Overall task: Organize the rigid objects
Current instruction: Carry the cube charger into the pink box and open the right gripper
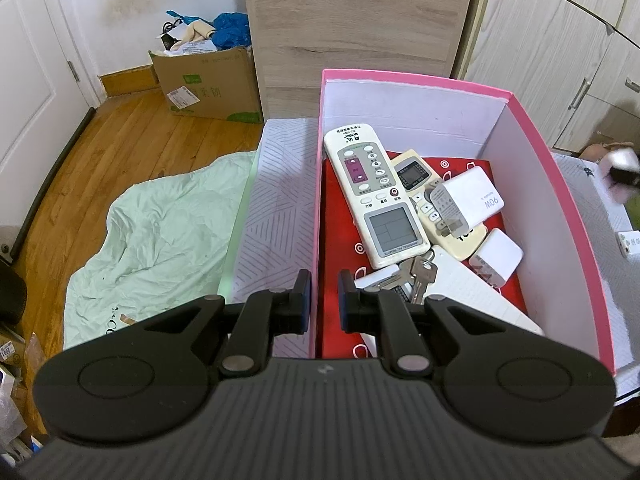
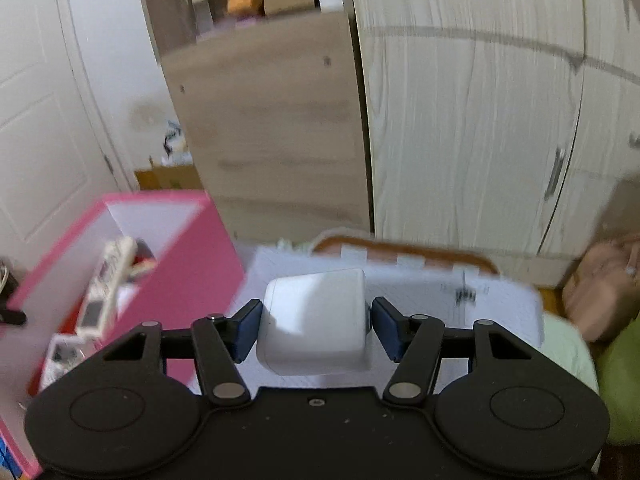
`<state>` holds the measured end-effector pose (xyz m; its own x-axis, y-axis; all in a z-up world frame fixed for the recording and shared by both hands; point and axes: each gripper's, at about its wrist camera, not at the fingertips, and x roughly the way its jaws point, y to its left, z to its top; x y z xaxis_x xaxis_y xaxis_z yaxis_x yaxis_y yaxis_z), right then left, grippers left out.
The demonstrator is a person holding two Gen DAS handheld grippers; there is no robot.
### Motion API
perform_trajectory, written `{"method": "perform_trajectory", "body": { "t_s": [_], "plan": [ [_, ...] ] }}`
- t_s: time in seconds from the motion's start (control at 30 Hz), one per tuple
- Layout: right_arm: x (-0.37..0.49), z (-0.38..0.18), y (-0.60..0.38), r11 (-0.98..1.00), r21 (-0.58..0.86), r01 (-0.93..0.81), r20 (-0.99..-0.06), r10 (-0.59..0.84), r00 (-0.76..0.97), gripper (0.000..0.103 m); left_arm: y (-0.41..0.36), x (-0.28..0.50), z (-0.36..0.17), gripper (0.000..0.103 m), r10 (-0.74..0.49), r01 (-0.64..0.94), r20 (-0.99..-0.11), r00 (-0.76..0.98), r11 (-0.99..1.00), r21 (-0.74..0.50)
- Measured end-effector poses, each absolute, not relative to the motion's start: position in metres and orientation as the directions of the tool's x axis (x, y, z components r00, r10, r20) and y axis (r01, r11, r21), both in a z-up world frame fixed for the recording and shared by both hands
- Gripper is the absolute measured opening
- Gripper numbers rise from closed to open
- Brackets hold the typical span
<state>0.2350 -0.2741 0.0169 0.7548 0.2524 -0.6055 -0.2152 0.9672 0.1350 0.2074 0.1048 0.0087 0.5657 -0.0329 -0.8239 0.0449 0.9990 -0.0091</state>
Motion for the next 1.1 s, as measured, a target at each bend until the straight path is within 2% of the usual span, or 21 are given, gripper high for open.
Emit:
{"method": "perform_trajectory", "body": {
  "t_s": [0.2, 0.37, 0.5, 0.63, 0.9, 1.1],
  "plan": [
    [0.221, 0.046, -0.251, 0.935, 0.192, -0.298, -0.536, 0.354, 0.766, 0.065, 0.104, 0.208, 0.010, 0.011, -0.035, 0.044, -0.825, 0.564, 0.999, -0.012],
    [0.204, 0.058, -0.204, 0.876, 0.199, -0.439, -0.529, 0.474, 0.704, 0.065, 0.103, 0.207, 0.011, 0.011, -0.037, 0.043, -0.826, 0.563, 0.999, -0.016],
    [0.189, 0.054, -0.157, 0.844, 0.102, -0.527, -0.561, 0.486, 0.670, 0.065, 0.104, 0.207, 0.011, 0.011, -0.038, 0.044, -0.825, 0.563, 0.999, -0.016],
    [0.183, 0.045, -0.129, 0.788, 0.138, -0.600, -0.622, 0.540, 0.567, 0.065, 0.108, 0.207, 0.011, 0.011, -0.044, 0.045, -0.825, 0.563, 0.999, -0.023],
    [0.172, 0.024, -0.100, 0.757, 0.102, -0.645, -0.733, 0.496, 0.467, 0.065, 0.113, 0.207, 0.012, 0.011, -0.059, 0.050, -0.825, 0.562, 0.998, -0.037],
    [0.178, 0.004, -0.084, 0.775, -0.029, -0.631, -0.811, 0.351, 0.468, 0.065, 0.113, 0.207, 0.011, 0.011, -0.060, 0.051, -0.824, 0.563, 0.998, -0.037]
  ]
}}
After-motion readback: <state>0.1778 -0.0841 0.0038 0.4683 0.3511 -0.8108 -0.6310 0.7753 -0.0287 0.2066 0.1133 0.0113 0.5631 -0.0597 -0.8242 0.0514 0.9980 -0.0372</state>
